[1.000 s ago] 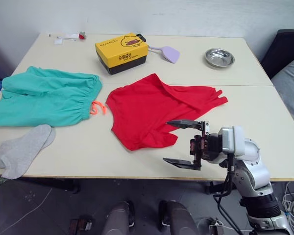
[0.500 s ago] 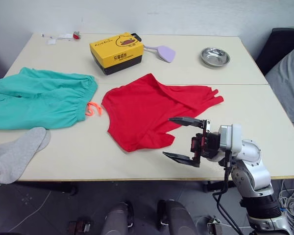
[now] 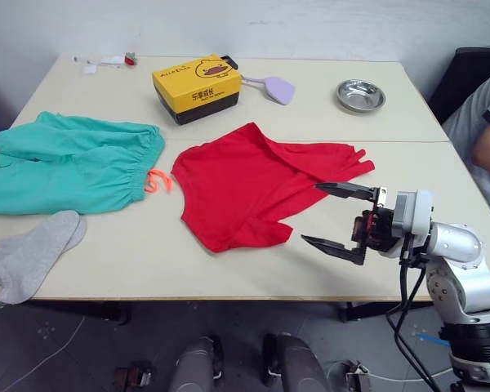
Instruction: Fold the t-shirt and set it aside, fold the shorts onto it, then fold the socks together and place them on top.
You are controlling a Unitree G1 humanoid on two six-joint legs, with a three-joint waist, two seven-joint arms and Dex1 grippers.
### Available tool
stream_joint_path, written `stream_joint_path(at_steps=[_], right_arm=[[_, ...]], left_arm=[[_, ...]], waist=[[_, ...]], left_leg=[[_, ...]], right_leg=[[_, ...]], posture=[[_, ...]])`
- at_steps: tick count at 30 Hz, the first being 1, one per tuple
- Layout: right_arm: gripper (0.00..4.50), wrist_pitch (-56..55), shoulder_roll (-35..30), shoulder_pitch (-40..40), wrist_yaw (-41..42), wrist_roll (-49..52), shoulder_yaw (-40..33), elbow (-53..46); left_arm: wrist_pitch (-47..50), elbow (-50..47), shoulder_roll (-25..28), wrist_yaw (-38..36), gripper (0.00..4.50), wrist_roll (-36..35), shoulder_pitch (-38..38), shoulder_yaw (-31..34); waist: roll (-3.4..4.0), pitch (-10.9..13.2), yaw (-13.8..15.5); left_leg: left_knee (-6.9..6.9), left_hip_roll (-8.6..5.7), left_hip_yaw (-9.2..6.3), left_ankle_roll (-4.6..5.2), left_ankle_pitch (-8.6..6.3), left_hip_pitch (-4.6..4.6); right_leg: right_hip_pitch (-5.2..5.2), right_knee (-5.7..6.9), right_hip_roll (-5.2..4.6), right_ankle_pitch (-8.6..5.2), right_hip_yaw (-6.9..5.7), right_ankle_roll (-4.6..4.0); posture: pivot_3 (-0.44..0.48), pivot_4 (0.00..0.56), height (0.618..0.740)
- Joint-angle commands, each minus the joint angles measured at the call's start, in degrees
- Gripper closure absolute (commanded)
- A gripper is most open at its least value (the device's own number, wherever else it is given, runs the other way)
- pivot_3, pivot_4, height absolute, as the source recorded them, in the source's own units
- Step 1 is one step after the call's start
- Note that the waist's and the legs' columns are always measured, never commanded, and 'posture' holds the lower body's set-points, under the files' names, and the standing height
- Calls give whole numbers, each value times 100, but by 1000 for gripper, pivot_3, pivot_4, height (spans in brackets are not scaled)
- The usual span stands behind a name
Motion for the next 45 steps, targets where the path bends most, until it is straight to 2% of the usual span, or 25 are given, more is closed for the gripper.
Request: stream_joint_path(at_steps=[1, 5, 10, 13, 18, 23, 27, 33, 38, 41, 45], right_arm=[[0, -398, -499, -245, 311, -404, -355, 886], [0, -1067, -1021, -793, 417, -1344, -118, 2308], [0, -1832, -1258, -1569, 512, -2149, 213, 3795], [0, -2231, -1295, -2285, 466, -2686, 505, 4959], [0, -2703, -1142, -3137, 427, -3089, 786, 6168], [0, -2675, -1007, -3353, 736, -2967, 781, 6467], [0, -2545, -957, -3263, 1108, -2699, 660, 6345], [0, -2616, -1029, -3310, 1100, -2749, 693, 6490], [0, -2608, -1066, -3507, 718, -3065, 800, 6707], [0, -2543, -1056, -3686, 215, -3421, 904, 6922], [0, -2644, -1034, -3990, -465, -3951, 1123, 7279]], left_arm=[[706, -2169, -94, -853, 25, -409, 464, -835], [1307, -3436, -96, -1219, 25, -255, 462, -2067], [2005, -4180, -488, -935, 25, 96, -444, -3587], [2671, -4299, -1089, -674, 25, 335, -1365, -4647], [3536, -4154, -1783, -378, 25, 678, -2128, -5587], [4311, -4241, -2002, 12, 25, 932, -2346, -5902], [4885, -4505, -2068, 8, 25, 642, -2273, -5814], [4904, -4297, -2449, 24, 25, 687, -2435, -5917], [4928, -3922, -2763, 102, 1581, 842, -2600, -6031], [4799, -3626, -2930, 115, 2626, 902, -2694, -6016], [4634, -3433, -2891, -13, 3994, 1051, -2688, -6066]], waist=[[13, 8, 12], [42, 24, -1], [53, 30, -57], [70, 40, -37], [72, 42, -34], [71, 42, -14], [72, 43, 2], [72, 43, 12], [73, 43, 9], [73, 43, -5], [73, 43, -7]], left_leg=[[0, -2, 0, 0, 0, 1], [3, -11, 8, 1, 1, 6], [-1, 6, 25, -33, 38, 6], [15, 9, 36, -6, 67, 10], [56, 14, 39, 2, 66, 8], [70, 19, 39, 3, 68, 5], [75, 19, 37, 5, 69, 5], [83, 18, 26, 5, 68, 6], [84, 16, 25, 4, 68, 6], [84, 16, 24, 3, 69, 6], [83, 17, 25, 1, 71, 7]], right_leg=[[5, -2, -2, 0, 0, 0], [16, -8, -13, 3, 1, 6], [1, 16, 13, -6, -2, -9], [1, 35, 23, -7, 0, -9], [9, 49, 29, 0, 9, 4], [13, 49, 33, -1, 11, 5], [16, 50, 31, -1, 10, 5], [26, 47, 29, -1, 4, 5], [28, 48, 27, -1, 3, 5], [27, 48, 28, -1, 1, 5], [26, 50, 29, -2, 2, 4]], posture=[[0, 150, 740], [0, 150, 740], [0, 150, 740], [0, 150, 740], [0, 150, 740], [0, 150, 740], [0, 150, 740], [0, 150, 740], [0, 150, 740], [0, 150, 740], [0, 150, 740]])
